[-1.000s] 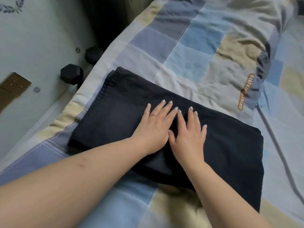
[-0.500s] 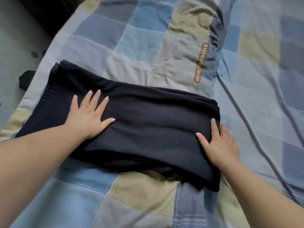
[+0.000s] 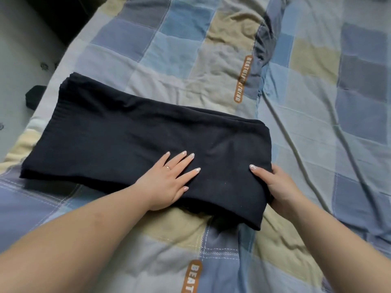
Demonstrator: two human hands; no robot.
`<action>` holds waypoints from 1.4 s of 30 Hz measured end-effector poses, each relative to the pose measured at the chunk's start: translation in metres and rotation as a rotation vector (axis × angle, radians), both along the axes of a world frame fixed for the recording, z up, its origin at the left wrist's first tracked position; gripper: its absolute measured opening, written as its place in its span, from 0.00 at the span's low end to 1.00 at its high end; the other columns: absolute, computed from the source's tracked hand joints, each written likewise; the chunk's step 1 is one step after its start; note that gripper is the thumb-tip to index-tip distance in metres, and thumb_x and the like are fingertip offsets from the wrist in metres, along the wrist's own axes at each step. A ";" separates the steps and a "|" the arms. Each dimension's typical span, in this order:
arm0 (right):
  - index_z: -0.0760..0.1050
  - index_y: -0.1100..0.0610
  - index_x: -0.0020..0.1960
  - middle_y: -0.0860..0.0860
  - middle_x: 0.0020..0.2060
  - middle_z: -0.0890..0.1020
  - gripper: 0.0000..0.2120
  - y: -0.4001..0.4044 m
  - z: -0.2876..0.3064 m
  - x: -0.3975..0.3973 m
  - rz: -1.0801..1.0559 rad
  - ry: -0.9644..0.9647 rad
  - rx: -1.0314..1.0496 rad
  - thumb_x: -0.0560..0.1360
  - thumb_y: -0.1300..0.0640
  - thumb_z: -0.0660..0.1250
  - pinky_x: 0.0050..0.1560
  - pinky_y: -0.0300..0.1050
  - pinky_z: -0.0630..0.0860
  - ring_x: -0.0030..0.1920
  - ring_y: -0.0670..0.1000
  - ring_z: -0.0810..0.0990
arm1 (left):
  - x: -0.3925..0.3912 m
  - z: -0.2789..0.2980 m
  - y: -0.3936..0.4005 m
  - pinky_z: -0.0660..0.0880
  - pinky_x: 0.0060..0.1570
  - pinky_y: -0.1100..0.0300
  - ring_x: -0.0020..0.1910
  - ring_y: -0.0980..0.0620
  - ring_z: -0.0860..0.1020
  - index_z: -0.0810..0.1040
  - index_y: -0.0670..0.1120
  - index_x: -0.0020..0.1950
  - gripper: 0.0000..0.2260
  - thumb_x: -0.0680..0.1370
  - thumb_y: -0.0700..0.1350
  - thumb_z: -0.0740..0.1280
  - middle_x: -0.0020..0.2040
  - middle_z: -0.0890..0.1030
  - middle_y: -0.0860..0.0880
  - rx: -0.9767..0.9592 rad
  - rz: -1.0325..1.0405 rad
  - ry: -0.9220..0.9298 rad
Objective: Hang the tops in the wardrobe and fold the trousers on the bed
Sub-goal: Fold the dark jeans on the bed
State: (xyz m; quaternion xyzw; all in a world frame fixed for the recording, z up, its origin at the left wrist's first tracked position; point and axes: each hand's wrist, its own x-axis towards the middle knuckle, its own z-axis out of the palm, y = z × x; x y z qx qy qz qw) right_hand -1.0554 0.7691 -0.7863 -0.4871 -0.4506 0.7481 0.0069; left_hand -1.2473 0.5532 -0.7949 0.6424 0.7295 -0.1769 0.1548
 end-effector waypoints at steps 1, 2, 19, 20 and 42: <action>0.75 0.54 0.60 0.50 0.52 0.84 0.15 0.003 0.012 -0.004 0.041 0.005 0.026 0.74 0.56 0.69 0.39 0.42 0.80 0.50 0.51 0.84 | -0.001 0.002 -0.008 0.42 0.74 0.44 0.77 0.44 0.39 0.41 0.53 0.78 0.25 0.82 0.55 0.43 0.78 0.38 0.44 -0.034 0.013 -0.015; 0.75 0.53 0.61 0.50 0.53 0.84 0.14 0.004 0.027 -0.011 0.079 0.013 0.055 0.75 0.57 0.68 0.38 0.42 0.80 0.50 0.51 0.84 | 0.000 0.006 -0.013 0.42 0.74 0.45 0.77 0.45 0.38 0.41 0.54 0.78 0.25 0.83 0.55 0.45 0.78 0.38 0.45 -0.063 0.033 -0.048; 0.61 0.52 0.72 0.49 0.52 0.81 0.30 -0.206 0.158 -0.276 0.587 0.185 0.646 0.72 0.51 0.62 0.48 0.48 0.79 0.49 0.50 0.80 | -0.187 0.174 -0.050 0.78 0.54 0.54 0.52 0.46 0.80 0.78 0.42 0.57 0.21 0.74 0.57 0.68 0.51 0.82 0.44 0.536 1.337 -1.464; 0.61 0.53 0.72 0.49 0.49 0.81 0.28 -0.219 0.153 -0.293 0.642 0.173 0.681 0.73 0.52 0.62 0.43 0.47 0.78 0.47 0.50 0.80 | -0.204 0.173 -0.056 0.80 0.50 0.56 0.50 0.47 0.81 0.78 0.42 0.55 0.14 0.77 0.51 0.68 0.50 0.83 0.44 0.530 1.334 -1.333; 0.74 0.52 0.58 0.50 0.53 0.75 0.13 -0.090 0.056 -0.263 0.605 -0.247 1.166 0.75 0.60 0.63 0.46 0.44 0.71 0.48 0.50 0.77 | -0.084 0.081 -0.080 0.70 0.44 0.58 0.46 0.51 0.75 0.78 0.53 0.47 0.10 0.71 0.57 0.67 0.46 0.77 0.55 0.214 -0.140 -0.266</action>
